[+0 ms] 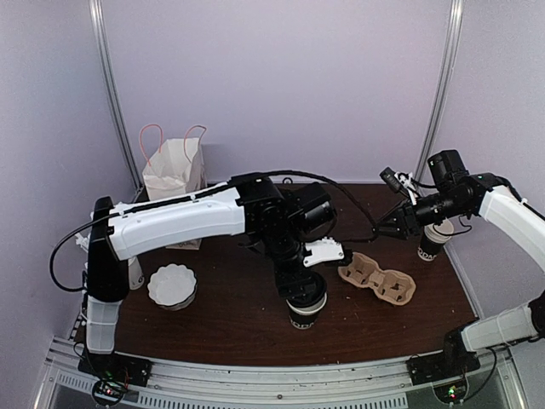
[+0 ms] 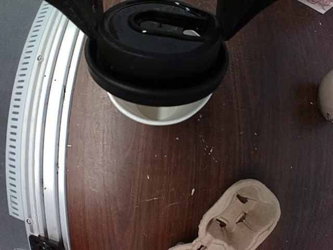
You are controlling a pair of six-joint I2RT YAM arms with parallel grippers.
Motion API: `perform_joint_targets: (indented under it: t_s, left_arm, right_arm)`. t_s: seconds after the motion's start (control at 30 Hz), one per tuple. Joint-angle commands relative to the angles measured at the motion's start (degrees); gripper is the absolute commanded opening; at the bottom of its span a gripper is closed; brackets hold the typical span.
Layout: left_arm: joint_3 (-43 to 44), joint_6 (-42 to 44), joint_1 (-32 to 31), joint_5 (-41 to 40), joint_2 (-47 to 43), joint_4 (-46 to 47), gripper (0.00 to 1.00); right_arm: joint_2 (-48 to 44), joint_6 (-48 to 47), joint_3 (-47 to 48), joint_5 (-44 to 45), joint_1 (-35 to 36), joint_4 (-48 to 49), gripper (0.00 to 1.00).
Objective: Pack the takeout coffee
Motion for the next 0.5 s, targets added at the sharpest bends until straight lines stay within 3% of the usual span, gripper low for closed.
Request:
perform_joint_targets:
  t_s: [0.0,0.47]
  left_arm:
    - [2.5,-0.1,0.3,0.3,1.1,-1.7,0.74]
    - [3.7,0.0,0.2,-1.1,3.4,-2.0,0.74]
  right_arm:
    - [-0.6,-0.3,-0.9,-0.1,0.2,1.1,0.61]
    - [-0.7,-0.2,-1.5,-0.7,0.2,1.4,0.61]
